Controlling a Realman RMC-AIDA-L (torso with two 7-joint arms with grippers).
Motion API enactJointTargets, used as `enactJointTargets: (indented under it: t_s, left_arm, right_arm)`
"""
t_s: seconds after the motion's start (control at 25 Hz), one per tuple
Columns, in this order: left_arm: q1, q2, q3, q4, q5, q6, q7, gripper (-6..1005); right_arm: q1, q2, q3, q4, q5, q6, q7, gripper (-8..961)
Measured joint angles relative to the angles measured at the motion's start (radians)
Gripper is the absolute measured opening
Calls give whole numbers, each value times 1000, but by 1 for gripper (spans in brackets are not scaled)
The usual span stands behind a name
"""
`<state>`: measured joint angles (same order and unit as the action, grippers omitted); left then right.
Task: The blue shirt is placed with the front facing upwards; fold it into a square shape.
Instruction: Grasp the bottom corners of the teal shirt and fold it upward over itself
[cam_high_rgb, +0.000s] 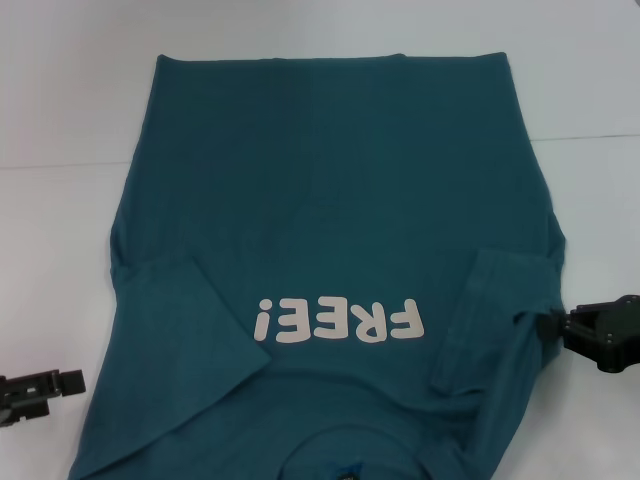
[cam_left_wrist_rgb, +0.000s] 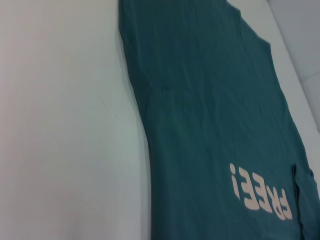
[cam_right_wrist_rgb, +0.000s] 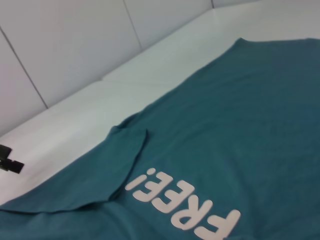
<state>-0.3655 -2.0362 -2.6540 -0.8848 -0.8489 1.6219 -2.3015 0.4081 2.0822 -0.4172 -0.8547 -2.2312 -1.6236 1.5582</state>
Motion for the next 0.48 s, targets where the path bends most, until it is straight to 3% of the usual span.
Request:
enactJointTargets:
  t_s: [0.48]
  left_arm:
    - [-37,7,6,-29,101,96,-128,894]
  right_arm:
    - [1,-5,-35,35,-2,30,-3,39]
